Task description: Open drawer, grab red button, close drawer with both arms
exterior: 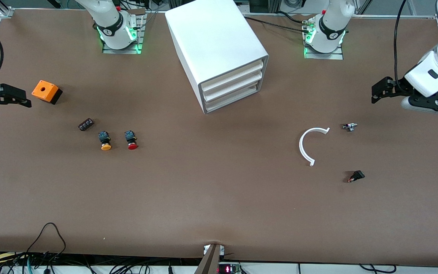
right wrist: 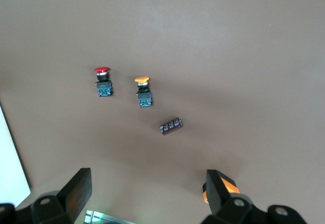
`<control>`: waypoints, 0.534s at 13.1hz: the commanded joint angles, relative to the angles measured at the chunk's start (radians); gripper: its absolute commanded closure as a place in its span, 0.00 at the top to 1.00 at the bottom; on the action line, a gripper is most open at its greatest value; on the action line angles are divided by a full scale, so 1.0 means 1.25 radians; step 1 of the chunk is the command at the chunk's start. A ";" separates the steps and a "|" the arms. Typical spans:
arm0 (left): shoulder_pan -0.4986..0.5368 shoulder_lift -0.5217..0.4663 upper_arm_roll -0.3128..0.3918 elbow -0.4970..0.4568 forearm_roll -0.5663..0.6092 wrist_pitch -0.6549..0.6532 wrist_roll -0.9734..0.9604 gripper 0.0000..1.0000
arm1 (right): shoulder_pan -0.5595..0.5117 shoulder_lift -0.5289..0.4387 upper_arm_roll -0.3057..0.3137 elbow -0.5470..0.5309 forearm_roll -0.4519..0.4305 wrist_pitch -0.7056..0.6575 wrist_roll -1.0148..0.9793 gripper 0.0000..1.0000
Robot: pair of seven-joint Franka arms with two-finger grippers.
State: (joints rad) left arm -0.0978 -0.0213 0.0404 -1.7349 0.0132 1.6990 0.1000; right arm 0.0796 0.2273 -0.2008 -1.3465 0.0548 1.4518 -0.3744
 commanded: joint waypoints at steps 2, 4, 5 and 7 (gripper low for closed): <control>-0.004 0.022 0.003 0.021 0.020 0.013 -0.001 1.00 | -0.005 -0.009 0.000 0.010 0.005 -0.012 -0.040 1.00; -0.003 0.023 0.005 0.022 0.020 0.014 0.000 1.00 | -0.002 -0.006 0.002 0.010 0.005 -0.014 -0.043 1.00; -0.002 0.023 0.003 0.022 0.020 0.013 0.001 1.00 | 0.000 -0.006 0.004 0.005 0.004 -0.009 -0.042 1.00; 0.000 0.023 0.002 0.022 0.020 0.010 0.005 1.00 | -0.001 -0.005 0.007 -0.003 0.005 -0.007 -0.042 1.00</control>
State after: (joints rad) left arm -0.0978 -0.0025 0.0415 -1.7308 0.0188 1.7195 0.0996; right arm 0.0810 0.2198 -0.1980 -1.3485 0.0548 1.4516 -0.4108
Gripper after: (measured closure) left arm 0.000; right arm 0.000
